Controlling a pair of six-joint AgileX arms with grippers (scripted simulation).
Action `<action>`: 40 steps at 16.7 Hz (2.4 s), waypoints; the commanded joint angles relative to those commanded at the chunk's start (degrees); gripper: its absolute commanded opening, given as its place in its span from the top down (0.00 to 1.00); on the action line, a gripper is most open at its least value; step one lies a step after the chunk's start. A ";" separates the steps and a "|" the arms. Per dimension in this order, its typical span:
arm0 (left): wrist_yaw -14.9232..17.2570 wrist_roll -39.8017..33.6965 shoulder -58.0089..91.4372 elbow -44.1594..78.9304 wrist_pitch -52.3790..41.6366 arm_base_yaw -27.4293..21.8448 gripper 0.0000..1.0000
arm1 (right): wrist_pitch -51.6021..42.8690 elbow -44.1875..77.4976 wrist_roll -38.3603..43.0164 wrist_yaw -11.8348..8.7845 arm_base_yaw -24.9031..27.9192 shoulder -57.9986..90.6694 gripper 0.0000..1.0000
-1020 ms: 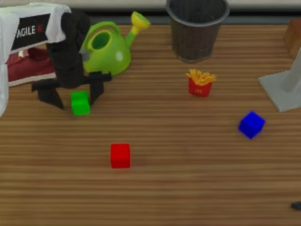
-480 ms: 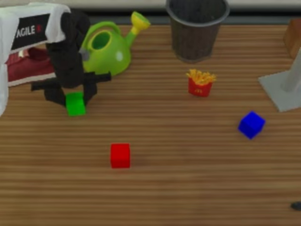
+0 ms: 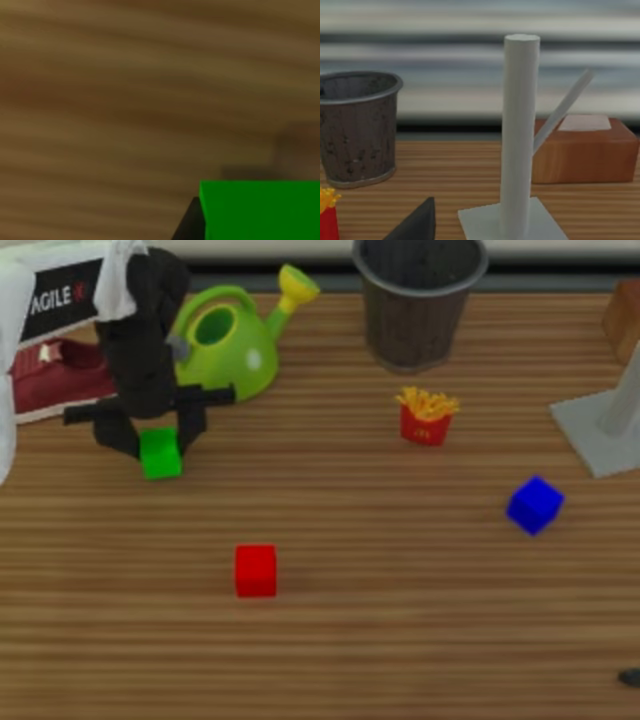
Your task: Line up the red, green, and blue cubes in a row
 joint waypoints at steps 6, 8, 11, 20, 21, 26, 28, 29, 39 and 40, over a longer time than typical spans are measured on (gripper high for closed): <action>-0.04 -0.06 -3.20 6.91 -10.49 0.89 1.00 | 0.00 0.00 0.00 0.00 0.00 0.00 0.00; -0.04 -0.06 -3.32 7.04 -10.66 0.92 1.00 | 0.00 0.00 0.00 0.00 0.00 0.00 0.00; -0.07 -0.09 -3.17 6.90 -10.52 0.45 1.00 | 0.00 0.00 0.00 0.00 0.00 0.00 0.00; -0.95 -15.18 -9.90 -1.88 -8.78 -21.52 1.00 | 0.00 0.00 0.00 0.00 0.00 0.00 0.00; -1.07 -17.23 -10.83 -3.08 -8.53 -24.48 1.00 | 0.00 0.00 0.00 0.00 0.00 0.00 0.00; -1.48 -22.52 -13.67 -6.10 -7.54 -31.00 1.00 | 0.00 0.00 0.00 0.00 0.00 0.00 0.00; -1.48 -22.52 -13.67 -6.10 -7.54 -31.00 1.00 | 0.00 0.00 0.00 0.00 0.00 0.00 0.00; -1.41 -22.38 -13.42 -5.91 -7.62 -30.83 1.00 | 0.00 0.00 0.00 0.00 0.00 0.00 0.00; -1.44 -22.40 -9.57 -15.64 6.11 -30.93 1.00 | 0.00 0.00 0.00 0.00 0.00 0.00 0.00; -1.44 -22.40 -9.57 -15.64 6.11 -30.93 1.00 | 0.00 0.00 0.00 0.00 0.00 0.00 0.00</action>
